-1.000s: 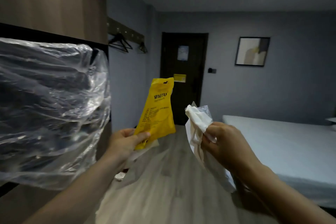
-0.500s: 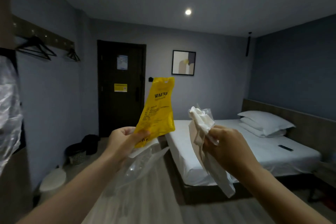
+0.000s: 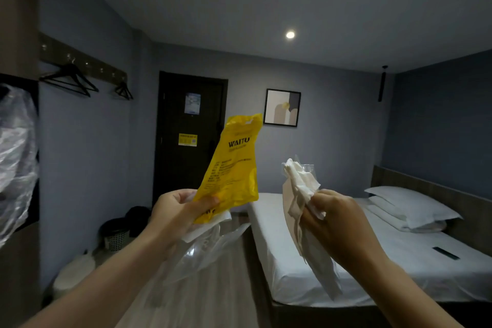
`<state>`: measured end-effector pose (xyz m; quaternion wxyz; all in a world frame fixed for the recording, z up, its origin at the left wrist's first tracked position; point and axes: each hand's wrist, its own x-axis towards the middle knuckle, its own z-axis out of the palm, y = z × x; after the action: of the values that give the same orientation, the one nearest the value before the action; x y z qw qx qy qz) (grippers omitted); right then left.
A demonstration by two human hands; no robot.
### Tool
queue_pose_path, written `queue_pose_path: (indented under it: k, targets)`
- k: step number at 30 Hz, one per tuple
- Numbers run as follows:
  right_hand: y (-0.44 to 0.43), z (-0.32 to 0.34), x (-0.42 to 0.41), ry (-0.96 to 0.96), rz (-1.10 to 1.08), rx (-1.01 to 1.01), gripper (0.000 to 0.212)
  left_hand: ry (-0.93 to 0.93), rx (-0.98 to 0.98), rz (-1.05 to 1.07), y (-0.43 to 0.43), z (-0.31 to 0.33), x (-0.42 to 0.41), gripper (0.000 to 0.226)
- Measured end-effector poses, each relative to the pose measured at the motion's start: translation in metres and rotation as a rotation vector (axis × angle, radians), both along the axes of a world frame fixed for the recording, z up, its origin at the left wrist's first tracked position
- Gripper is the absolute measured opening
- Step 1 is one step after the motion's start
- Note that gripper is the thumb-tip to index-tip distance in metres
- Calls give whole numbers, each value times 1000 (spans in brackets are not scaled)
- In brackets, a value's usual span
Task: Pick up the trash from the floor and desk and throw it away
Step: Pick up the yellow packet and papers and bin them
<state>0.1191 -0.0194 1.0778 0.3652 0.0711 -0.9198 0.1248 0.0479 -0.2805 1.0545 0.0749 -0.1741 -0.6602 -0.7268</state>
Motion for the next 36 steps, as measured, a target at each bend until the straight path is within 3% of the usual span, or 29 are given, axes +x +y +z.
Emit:
queue_pose_path:
  k: [4,9,13,22,36]
  targets:
    - [-13,-5,-43,-3,54,21,23,-30,70,0,-12,-6,-34,25]
    - [-46,-3,-108,18,90,8,24,-45,85,87,-44,-4,-93,28]
    - [-88,8,-171,50,134,2,26,-44,143,115,-84,10,-147,18]
    - [-163,15,-301,125,174,-30,28,-36,109,235,-160,18,-264,24]
    - [-182,3,-534,127,314,-59,29,-42,48,408,-170,12,-467,23]
